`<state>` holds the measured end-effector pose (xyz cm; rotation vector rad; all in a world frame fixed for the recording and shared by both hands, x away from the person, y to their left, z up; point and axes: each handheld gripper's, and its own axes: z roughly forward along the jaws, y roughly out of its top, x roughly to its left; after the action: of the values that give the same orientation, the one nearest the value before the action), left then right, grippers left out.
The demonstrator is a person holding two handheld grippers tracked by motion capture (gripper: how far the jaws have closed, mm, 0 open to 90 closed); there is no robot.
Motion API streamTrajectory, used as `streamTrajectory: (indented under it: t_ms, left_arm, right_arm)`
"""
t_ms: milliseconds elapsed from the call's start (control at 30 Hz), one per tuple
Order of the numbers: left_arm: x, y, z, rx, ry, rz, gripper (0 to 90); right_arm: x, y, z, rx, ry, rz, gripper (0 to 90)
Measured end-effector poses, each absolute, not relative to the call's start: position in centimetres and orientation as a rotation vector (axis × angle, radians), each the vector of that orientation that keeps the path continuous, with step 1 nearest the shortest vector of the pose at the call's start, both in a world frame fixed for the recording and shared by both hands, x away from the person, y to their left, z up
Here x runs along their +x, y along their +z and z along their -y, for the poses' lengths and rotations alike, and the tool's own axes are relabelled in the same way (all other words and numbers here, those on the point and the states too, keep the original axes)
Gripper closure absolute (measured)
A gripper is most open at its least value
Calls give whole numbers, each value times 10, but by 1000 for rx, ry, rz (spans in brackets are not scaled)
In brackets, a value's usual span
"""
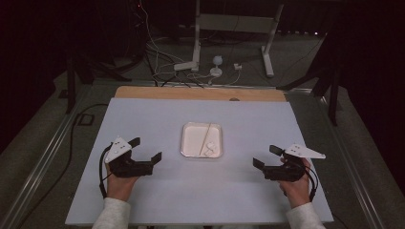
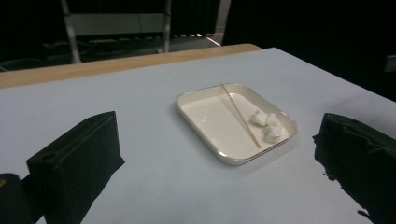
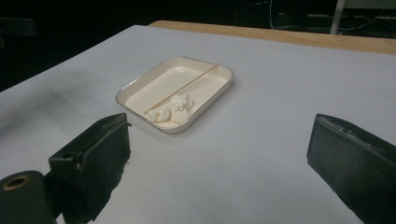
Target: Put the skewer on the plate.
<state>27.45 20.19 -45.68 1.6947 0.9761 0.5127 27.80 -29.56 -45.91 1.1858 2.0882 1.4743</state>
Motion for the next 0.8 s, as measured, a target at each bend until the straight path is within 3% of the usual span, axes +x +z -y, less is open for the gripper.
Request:
streamTrajectory:
  t_ms: [800]
  left_arm:
    - [266, -464, -232, 1673, 575, -1005, 12]
  right_arm:
    - [275, -463, 308, 1195, 1467, -2043, 60]
